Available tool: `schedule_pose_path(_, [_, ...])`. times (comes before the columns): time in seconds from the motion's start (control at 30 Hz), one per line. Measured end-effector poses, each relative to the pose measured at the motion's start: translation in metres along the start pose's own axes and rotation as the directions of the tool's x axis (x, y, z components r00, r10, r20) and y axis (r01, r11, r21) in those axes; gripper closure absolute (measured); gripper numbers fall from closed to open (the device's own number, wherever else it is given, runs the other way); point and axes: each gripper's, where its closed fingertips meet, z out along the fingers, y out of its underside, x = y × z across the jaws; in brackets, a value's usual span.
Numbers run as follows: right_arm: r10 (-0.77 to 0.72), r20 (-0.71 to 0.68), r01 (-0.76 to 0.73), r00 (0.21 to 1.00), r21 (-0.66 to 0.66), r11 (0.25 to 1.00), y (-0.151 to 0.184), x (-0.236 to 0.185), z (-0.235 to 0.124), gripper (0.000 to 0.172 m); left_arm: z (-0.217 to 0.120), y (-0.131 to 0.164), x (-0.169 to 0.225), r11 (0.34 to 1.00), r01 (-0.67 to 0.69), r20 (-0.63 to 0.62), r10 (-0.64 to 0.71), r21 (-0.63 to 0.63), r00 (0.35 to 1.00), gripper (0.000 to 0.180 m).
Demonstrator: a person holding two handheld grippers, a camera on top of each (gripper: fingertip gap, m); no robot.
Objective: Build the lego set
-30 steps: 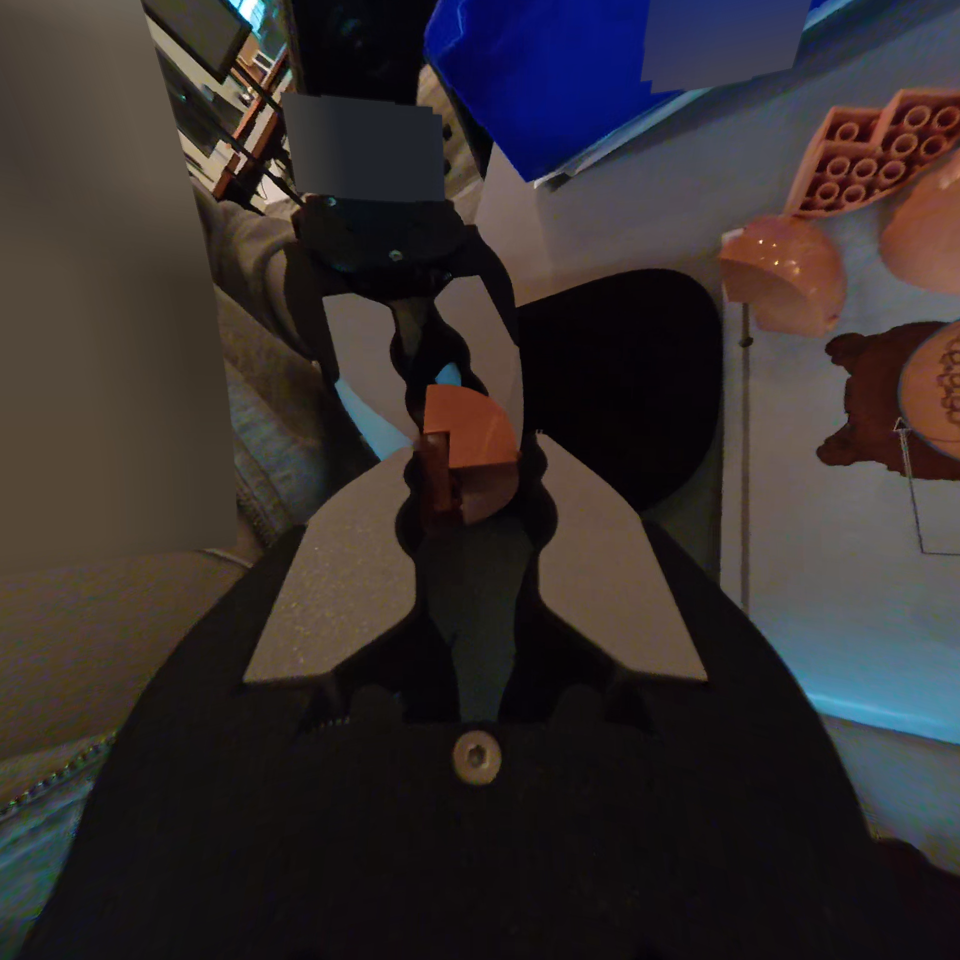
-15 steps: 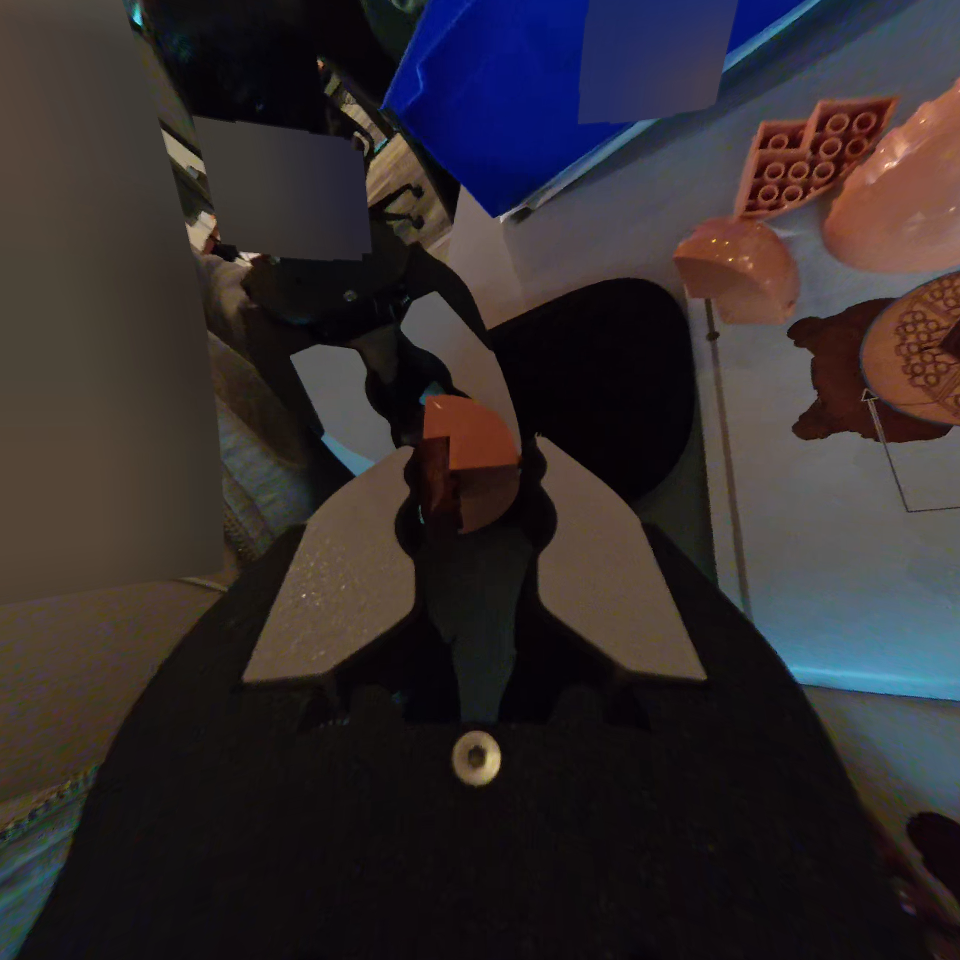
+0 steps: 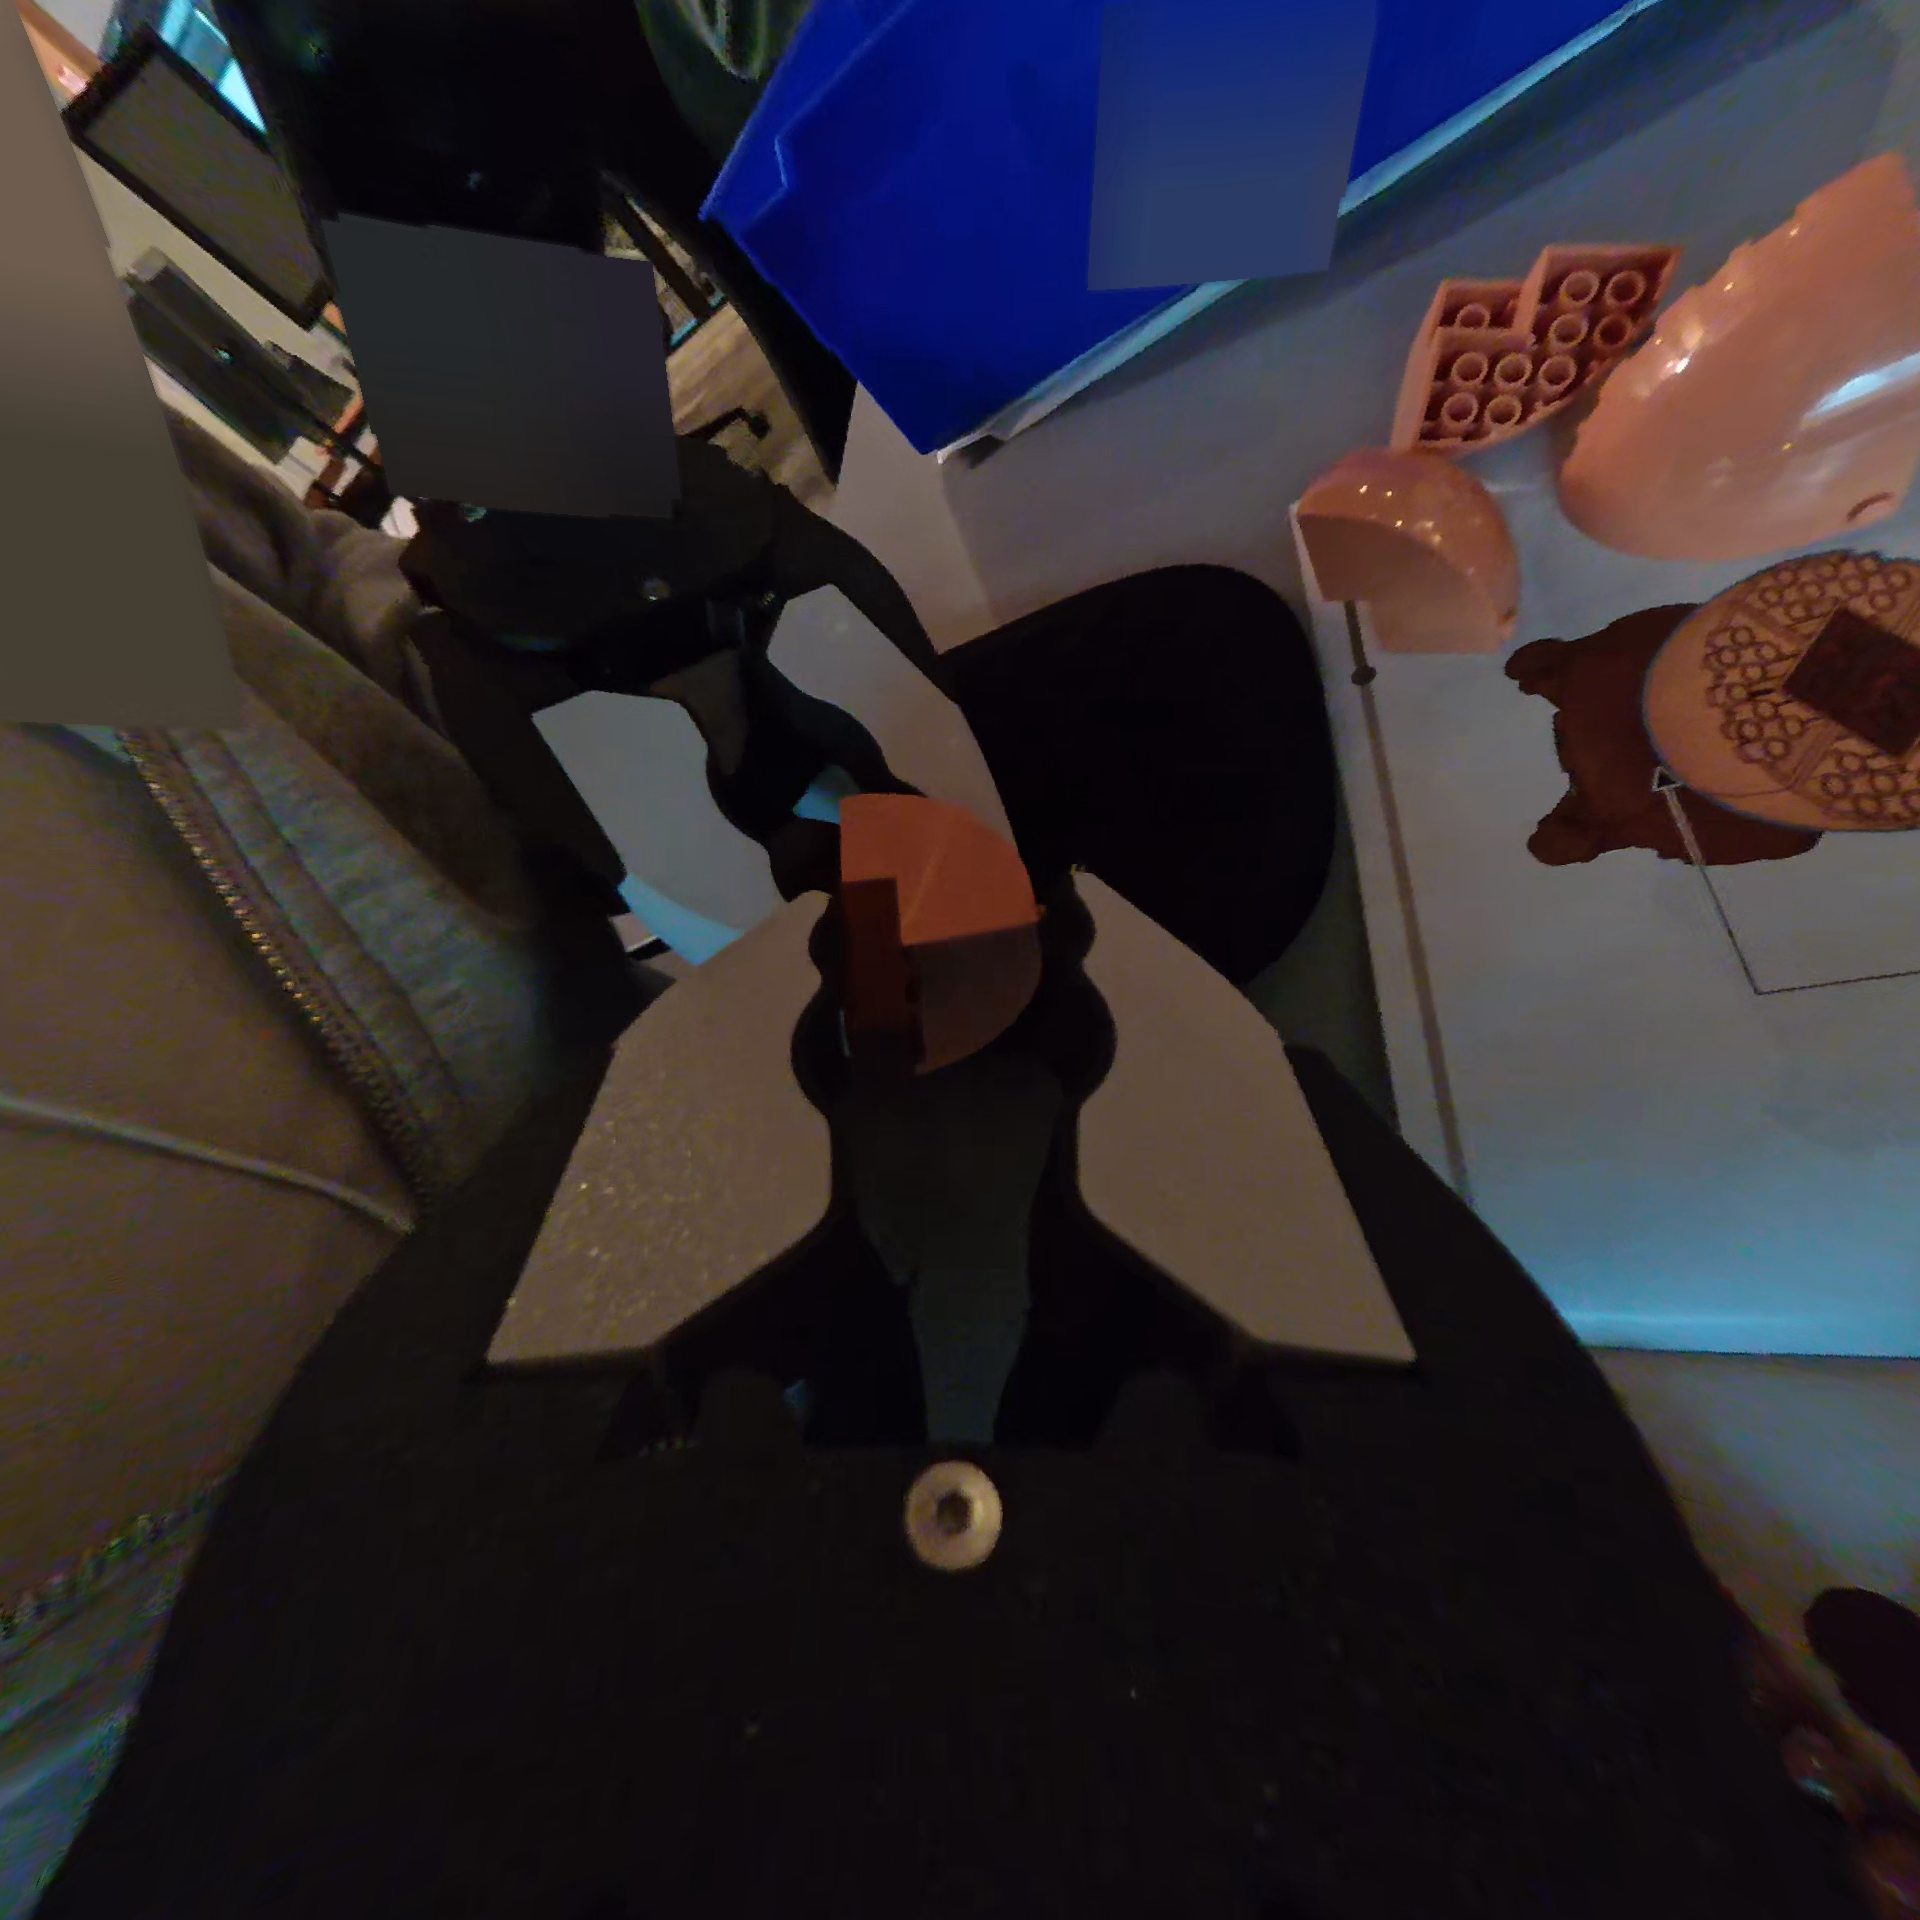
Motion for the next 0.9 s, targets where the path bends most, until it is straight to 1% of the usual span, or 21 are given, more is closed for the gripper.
schedule_pose_path(0.07, [0.017, 0.019, -0.016, 1.0, -0.044, 0.999, 0.001, -0.003, -0.003, 0.136, 0.001, 0.002, 0.003, 1.0, 0.026, -0.048, -0.027, -0.014, 0.999, 0.148])
schedule_pose_path(0.13, [0.001, 0.042, 0.0, 0.999, -0.028, 1.0, -0.006, -0.007, -0.006, 0.135, -0.002, -0.005, 0.009, 0.996, 0.093, -0.148, -0.092, 0.002, 0.985, 0.15])
schedule_pose_path(0.2, [-0.003, 0.11, 0.008, 0.994, -0.048, 0.999, -0.008, -0.015, -0.007, 0.119, -0.005, -0.008, 0.01, 0.99, 0.141, -0.201, -0.136, 0.012, 0.97, 0.15])
schedule_pose_path(0.27, [-0.011, 0.172, 0.021, 0.985, -0.055, 0.998, -0.01, -0.022, -0.01, 0.113, -0.007, -0.01, 0.012, 0.986, 0.168, -0.242, -0.159, 0.016, 0.957, 0.151])
schedule_pose_path(0.33, [-0.03, 0.203, 0.043, 0.979, -0.061, 0.997, -0.011, -0.023, -0.013, 0.115, -0.009, -0.012, 0.014, 0.985, 0.173, -0.262, -0.162, 0.02, 0.951, 0.151])
schedule_pose_path(0.43, [-0.059, 0.184, 0.07, 0.981, -0.055, 0.996, -0.013, -0.018, -0.013, 0.13, -0.009, -0.012, 0.015, 0.987, 0.157, -0.264, -0.144, 0.027, 0.954, 0.151])
schedule_pose_path(0.47, [-0.064, 0.173, 0.075, 0.983, -0.059, 0.995, -0.012, -0.017, -0.012, 0.132, -0.009, -0.011, 0.016, 0.988, 0.15, -0.261, -0.137, 0.027, 0.956, 0.151])
schedule_pose_path(0.6, [-0.077, 0.123, 0.086, 0.989, -0.073, 0.994, -0.009, -0.014, -0.012, 0.137, -0.009, -0.01, 0.016, 0.993, 0.112, -0.239, -0.101, 0.033, 0.966, 0.149])
schedule_pose_path(0.7, [-0.081, 0.113, 0.089, 0.99, -0.063, 0.994, -0.007, -0.017, -0.013, 0.137, -0.01, -0.01, 0.019, 0.997, 0.063, -0.234, -0.053, 0.039, 0.971, 0.146])
schedule_pose_path(0.77, [-0.068, 0.096, 0.074, 0.993, -0.06, 0.995, -0.006, -0.016, -0.013, 0.137, -0.009, -0.009, 0.02, 0.998, 0.056, -0.235, -0.047, 0.035, 0.971, 0.146])
schedule_pose_path(0.83, [-0.068, 0.052, 0.071, 0.996, -0.066, 0.995, -0.004, -0.014, -0.012, 0.136, -0.007, -0.007, 0.016, 0.999, 0.044, -0.201, -0.04, 0.018, 0.979, 0.146])
schedule_pose_path(0.9, [-0.06, -0.025, 0.058, 0.998, -0.071, 0.996, -0.005, -0.009, -0.012, 0.136, -0.005, -0.007, 0.011, 1.0, 0.011, -0.136, -0.009, 0.018, 0.991, 0.146])
